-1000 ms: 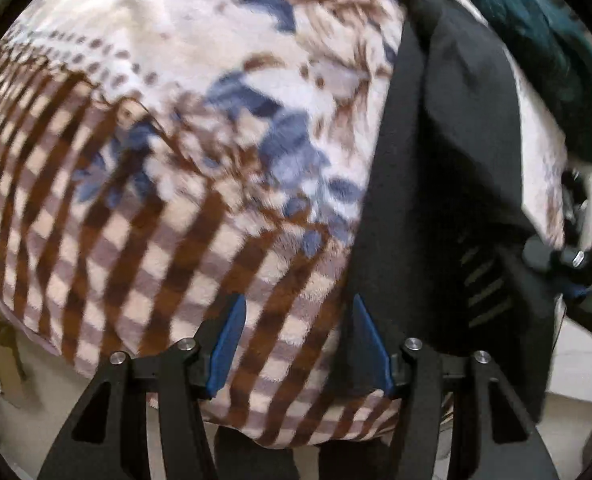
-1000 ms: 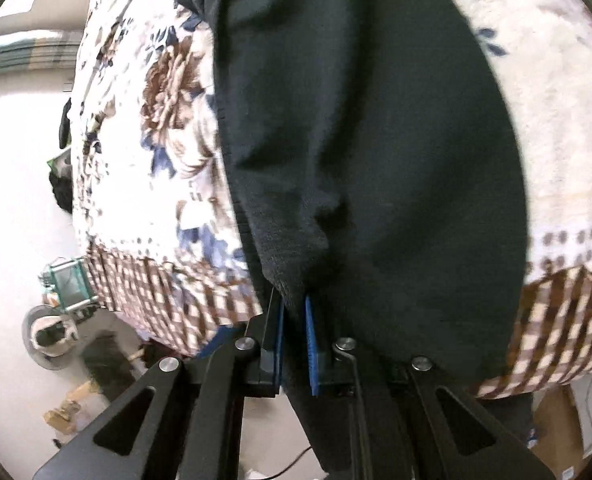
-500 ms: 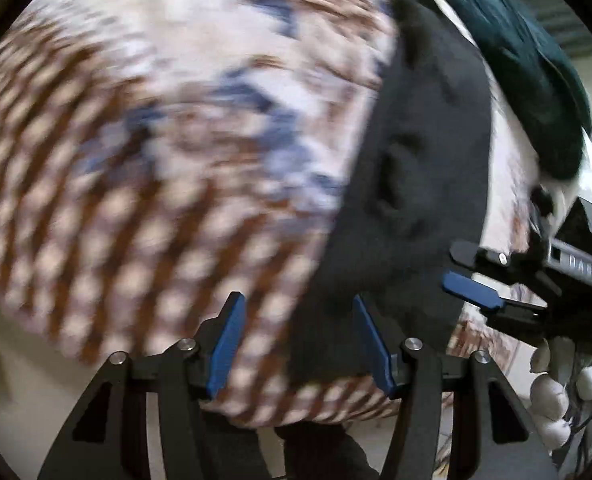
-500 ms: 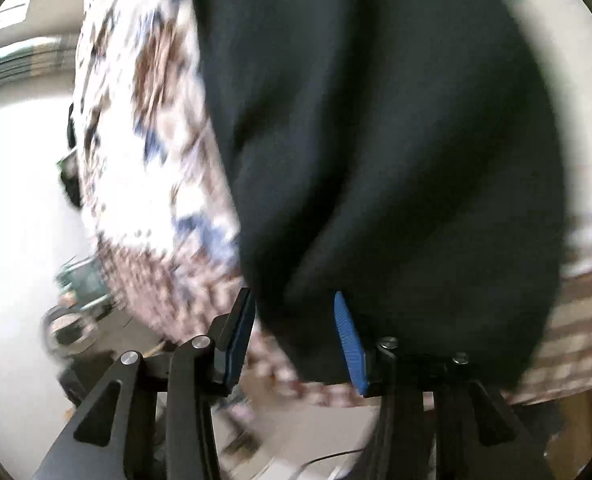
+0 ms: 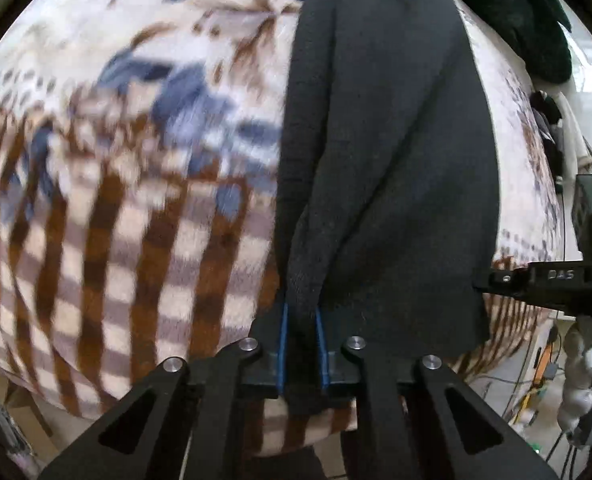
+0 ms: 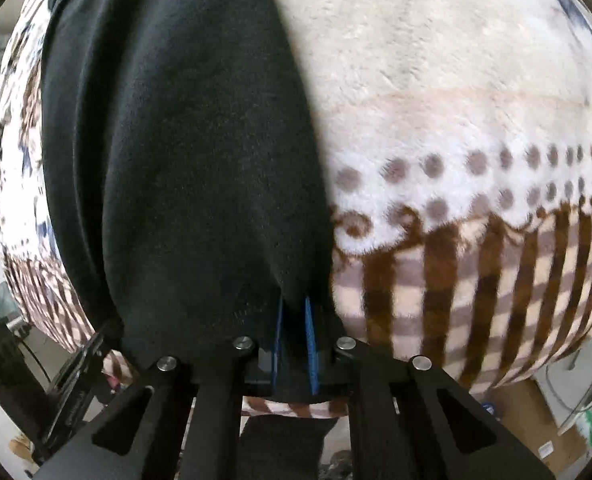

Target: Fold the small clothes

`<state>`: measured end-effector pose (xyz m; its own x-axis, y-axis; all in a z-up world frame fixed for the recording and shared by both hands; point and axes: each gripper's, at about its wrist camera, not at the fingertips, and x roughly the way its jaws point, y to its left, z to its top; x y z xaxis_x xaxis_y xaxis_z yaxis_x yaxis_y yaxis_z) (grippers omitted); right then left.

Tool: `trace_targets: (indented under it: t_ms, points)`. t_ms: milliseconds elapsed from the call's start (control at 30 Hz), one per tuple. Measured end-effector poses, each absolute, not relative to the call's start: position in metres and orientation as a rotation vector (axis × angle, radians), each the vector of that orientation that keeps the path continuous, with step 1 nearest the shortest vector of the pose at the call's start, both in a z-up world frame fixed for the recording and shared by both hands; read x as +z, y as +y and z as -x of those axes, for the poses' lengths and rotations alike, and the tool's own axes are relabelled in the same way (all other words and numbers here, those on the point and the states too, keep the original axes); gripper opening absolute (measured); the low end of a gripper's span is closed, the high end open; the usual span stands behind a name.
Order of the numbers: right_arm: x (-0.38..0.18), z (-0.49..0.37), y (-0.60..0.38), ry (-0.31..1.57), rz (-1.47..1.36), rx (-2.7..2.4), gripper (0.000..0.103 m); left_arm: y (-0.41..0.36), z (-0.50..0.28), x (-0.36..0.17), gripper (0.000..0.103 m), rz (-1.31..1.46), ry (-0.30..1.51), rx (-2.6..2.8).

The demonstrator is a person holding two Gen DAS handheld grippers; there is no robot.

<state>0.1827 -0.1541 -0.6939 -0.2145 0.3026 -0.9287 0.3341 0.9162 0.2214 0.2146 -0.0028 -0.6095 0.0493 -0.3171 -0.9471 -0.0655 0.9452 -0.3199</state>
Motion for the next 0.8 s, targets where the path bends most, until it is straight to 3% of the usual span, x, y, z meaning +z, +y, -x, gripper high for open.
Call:
trace_targets:
  t_ms: [100,133,167,200,267,433,633,700,733,767,800]
  points:
    - [-0.684,-0.198,-0.159,1.847,-0.524,-0.029,0.013,0.022,-0.238,-0.569,0.014,0.330,1.508,-0.220]
    - [-0.678,-0.204,-0.163,1.840,-0.547,-0.032,0.017,0.034,-0.245,-0.553,0.019,0.352,1.481,-0.228]
    - [-0.666,-0.213,-0.169,1.801,-0.576,-0.039,0.026,0.039,-0.263,-0.538,0.029,0.375,1.437,-0.231]
    - [-0.656,-0.220,-0.175,1.758,-0.596,-0.035,0.030,0.044,-0.284,-0.523,0.035,0.410,1.390,-0.231]
    - [-0.636,-0.244,-0.184,1.672,-0.614,-0.039,0.031,0.050,-0.326,-0.506,0.065,0.488,1.322,-0.235]
    - [-0.618,-0.317,-0.207,1.516,-0.643,-0.051,0.039,0.079,-0.453,-0.500,0.065,0.552,1.221,-0.206]
    - [-0.647,-0.409,-0.235,1.463,-0.660,-0.048,0.039,0.074,-0.585,-0.577,0.065,0.550,1.347,-0.111]
    - [-0.666,-0.432,-0.236,1.487,-0.661,-0.043,0.039,0.067,-0.609,-0.599,0.062,0.541,1.367,-0.071]
    - [-0.672,-0.441,-0.240,1.493,-0.662,-0.039,0.039,0.062,-0.617,-0.601,0.052,0.525,1.333,-0.068]
    - [-0.676,-0.448,-0.244,1.498,-0.656,-0.036,0.039,0.057,-0.621,-0.595,0.009,0.508,1.280,-0.093]
    - [-0.680,-0.447,-0.244,1.501,-0.650,-0.032,0.039,0.053,-0.622,-0.589,0.008,0.484,1.257,-0.113]
